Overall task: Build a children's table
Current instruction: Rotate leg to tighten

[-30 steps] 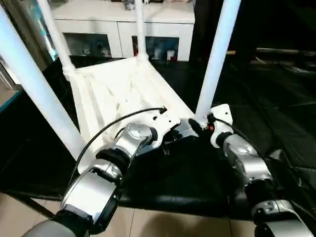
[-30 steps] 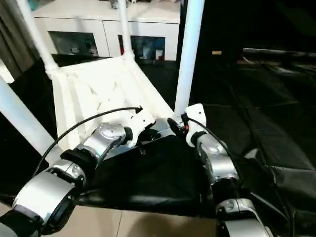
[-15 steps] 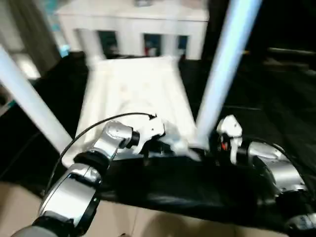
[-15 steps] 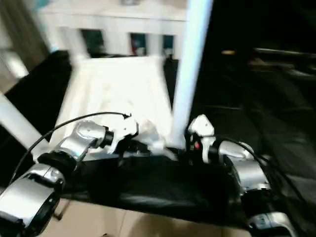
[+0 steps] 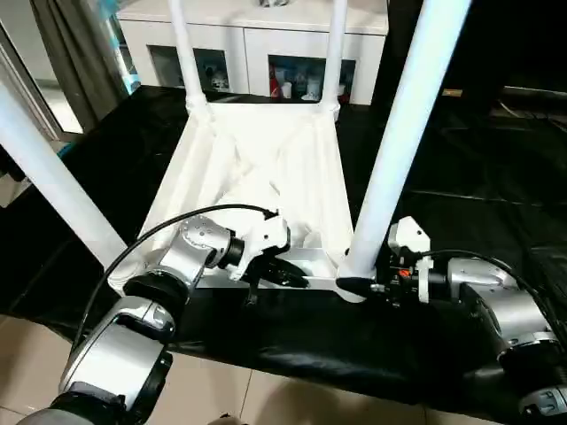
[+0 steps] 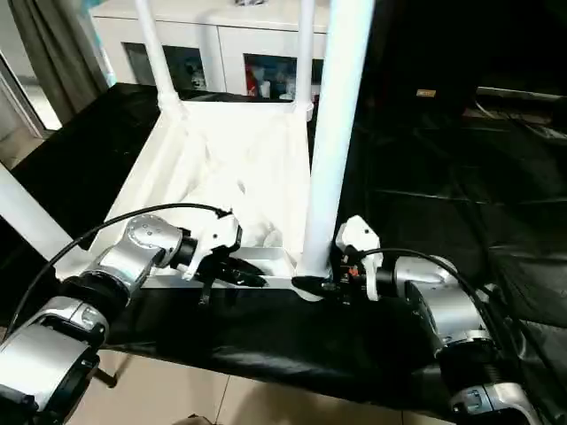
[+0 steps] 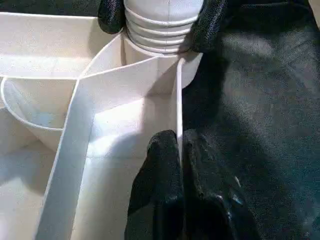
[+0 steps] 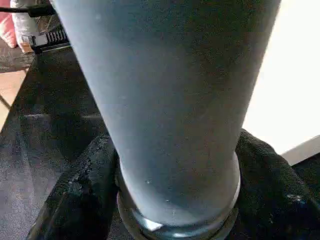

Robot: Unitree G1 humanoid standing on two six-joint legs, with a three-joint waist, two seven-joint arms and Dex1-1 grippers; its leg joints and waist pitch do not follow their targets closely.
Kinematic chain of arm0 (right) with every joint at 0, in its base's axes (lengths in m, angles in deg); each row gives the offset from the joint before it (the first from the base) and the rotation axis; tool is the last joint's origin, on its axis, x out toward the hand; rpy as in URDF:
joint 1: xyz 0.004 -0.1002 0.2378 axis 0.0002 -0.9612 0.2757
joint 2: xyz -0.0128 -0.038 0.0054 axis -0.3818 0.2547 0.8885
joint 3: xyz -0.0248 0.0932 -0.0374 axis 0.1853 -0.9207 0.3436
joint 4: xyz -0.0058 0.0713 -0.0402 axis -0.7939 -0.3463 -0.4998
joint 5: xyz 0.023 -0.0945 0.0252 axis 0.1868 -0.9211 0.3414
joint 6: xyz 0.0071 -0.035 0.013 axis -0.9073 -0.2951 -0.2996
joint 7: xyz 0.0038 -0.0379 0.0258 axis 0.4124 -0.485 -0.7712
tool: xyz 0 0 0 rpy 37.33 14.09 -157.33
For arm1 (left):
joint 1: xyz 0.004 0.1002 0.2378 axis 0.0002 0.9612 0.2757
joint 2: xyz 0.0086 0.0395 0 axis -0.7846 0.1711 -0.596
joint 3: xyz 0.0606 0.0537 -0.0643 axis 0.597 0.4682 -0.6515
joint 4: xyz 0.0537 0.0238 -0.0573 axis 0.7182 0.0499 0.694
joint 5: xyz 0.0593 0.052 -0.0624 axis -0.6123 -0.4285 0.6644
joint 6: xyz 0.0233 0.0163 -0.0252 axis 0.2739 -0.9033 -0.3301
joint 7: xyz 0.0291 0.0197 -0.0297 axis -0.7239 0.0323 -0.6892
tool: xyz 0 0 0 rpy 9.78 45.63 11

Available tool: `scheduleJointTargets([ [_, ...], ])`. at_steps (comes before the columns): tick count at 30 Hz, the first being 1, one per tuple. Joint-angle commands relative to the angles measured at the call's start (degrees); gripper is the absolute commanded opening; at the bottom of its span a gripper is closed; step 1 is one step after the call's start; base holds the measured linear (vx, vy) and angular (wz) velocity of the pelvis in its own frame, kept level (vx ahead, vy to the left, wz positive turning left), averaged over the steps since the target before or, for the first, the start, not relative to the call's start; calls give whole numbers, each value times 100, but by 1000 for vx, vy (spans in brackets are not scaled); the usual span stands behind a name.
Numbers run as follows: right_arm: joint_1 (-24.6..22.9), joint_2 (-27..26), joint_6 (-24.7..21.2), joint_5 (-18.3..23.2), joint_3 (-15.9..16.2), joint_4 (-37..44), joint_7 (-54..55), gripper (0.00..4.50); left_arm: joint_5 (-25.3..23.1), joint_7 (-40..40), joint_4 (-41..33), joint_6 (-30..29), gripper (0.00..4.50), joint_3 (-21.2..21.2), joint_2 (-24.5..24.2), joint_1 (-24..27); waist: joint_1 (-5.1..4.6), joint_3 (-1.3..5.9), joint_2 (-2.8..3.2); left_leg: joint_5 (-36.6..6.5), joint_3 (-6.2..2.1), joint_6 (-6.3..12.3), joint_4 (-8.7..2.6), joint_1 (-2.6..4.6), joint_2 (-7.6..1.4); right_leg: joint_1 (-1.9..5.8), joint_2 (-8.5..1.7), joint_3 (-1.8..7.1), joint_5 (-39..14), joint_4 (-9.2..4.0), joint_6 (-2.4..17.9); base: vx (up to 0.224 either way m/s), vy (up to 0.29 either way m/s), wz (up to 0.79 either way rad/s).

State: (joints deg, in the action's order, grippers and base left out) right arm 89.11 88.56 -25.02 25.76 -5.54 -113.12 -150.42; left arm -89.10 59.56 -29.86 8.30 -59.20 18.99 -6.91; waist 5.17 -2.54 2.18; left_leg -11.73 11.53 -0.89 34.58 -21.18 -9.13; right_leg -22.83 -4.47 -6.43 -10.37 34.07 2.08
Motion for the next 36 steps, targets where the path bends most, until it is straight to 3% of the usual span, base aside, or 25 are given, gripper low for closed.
scheduleJointTargets([
  [1, -26, -157, -31, 104, -30, 57, 170, 276, 241, -257, -104, 61, 0, -266, 135, -55, 1, 368, -99, -695, -222, 640, -366, 45, -504, 334, -589, 381, -1100, -421, 1137, 0, 0, 0],
  [4, 28, -430, 93, -244, -154, -434, 1132, 275, 8, -1154, 178, 42, 0, -282, 263, -192, -30, 364, -87, -734, -228, 544, -373, 53, -498, 305, -587, 380, -1251, -438, 1100, 0, 0, 0],
  [7, 141, -733, 129, -447, -311, -898, 2058, 275, -63, -1896, 395, -77, 0, -365, 459, -331, -76, 352, -116, -849, -241, 396, -383, 58, -454, 333, -595, 365, -1562, -490, 1030, 0, 0, 0],
  [10, 301, -1190, 88, -565, -544, -1360, 3321, 274, -222, -2857, 622, -285, 0, -365, 774, -510, -215, 336, -100, -1034, -257, 271, -405, 87, -455, 306, -585, 366, -1849, -535, 986, 0, 0, 0],
  [12, 397, -1409, 113, -649, -602, -1558, 3881, 274, -290, -3310, 715, -435, 0, -356, 954, -597, -231, 337, -79, -968, -251, 322, -397, 75, -442, 312, -581, 377, -1754, -536, 989, 0, 0, 0],
  [13, 477, -1588, 90, -653, -620, -1672, 4106, 274, -310, -3523, 769, -495, 0, -352, 1099, -644, -246, 346, -35, -947, -243, 361, -388, 75, -439, 294, -584, 388, -1654, -534, 1029, 0, 0, 0],
  [14, 546, -1794, 99, -624, -581, -1727, 4123, 274, -336, -3687, 811, -508, 0, -331, 1249, -678, -253, 356, -61, -878, -244, 383, -385, 62, -435, 327, -573, 380, -1490, -519, 1060, 0, 0, 0],
  [16, 590, -1973, 203, -631, -507, -1732, 4055, 274, -361, -3769, 859, -475, 0, -303, 1375, -705, -252, 353, -57, -864, -236, 460, -381, 63, -429, 331, -572, 376, -1373, -522, 1077, 0, 0, 0],
  [17, 601, -2025, 345, -677, -421, -1706, 3935, 274, -367, -3717, 880, -423, 0, -287, 1428, -711, -251, 360, -40, -869, -242, 498, -381, 59, -434, 345, -579, 375, -1322, -514, 1089, 0, 0, 0],
  [18, 612, -2048, 408, -706, -398, -1717, 3914, 330, -376, -3709, 900, -402, 0, -288, 1450, -718, -252, 361, -43, -875, -240, 516, -381, 53, -435, 346, -582, 374, -1301, -513, 1093, 0, 0, 0],
  [21, 616, -2039, 608, -583, -429, -1568, 3627, 351, -368, -3528, 921, -307, 0, -297, 1423, -722, -254, 351, -36, -981, -240, 557, -387, 61, -438, 346, -581, 369, -1375, -527, 1084, 0, 0, 0],
  [23, 502, -1679, 730, -402, -252, -1127, 2742, 374, -293, -2970, 840, -85, 0, -283, 1215, -660, -234, 355, -46, -937, -242, 660, -380, 45, -437, 372, -577, 369, -1275, -518, 1076, 0, 0, 0],
  [29, 216, -879, 525, -238, 33, -511, 1263, 374, -99, -1603, 609, 231, 0, -243, 826, -475, -163, 359, -50, -733, -222, 941, -345, -2, -450, 384, -565, 341, -994, -458, 1124, 0, 0, 0],
  [30, 181, -748, 483, -204, 51, -444, 1055, 374, -65, -1383, 572, 256, 0, -233, 761, -447, -163, 363, -74, -756, -214, 933, -340, 7, -451, 381, -566, 339, -1066, -464, 1119, 0, 0, 0],
  [32, 115, -463, 381, -144, 77, -310, 628, 374, 36, -923, 482, 238, 0, -248, 623, -386, -114, 360, -53, -757, -212, 892, -342, 29, -470, 360, -568, 350, -1218, -472, 1104, 0, 0, 0],
  [36, 90, -253, 296, -92, 29, -198, 283, 374, 114, -276, 351, 218, 0, -225, 452, -295, -75, 378, -38, -677, -222, 858, -348, 41, -512, 341, -578, 357, -1023, -433, 1188, 0, 0, 0],
])
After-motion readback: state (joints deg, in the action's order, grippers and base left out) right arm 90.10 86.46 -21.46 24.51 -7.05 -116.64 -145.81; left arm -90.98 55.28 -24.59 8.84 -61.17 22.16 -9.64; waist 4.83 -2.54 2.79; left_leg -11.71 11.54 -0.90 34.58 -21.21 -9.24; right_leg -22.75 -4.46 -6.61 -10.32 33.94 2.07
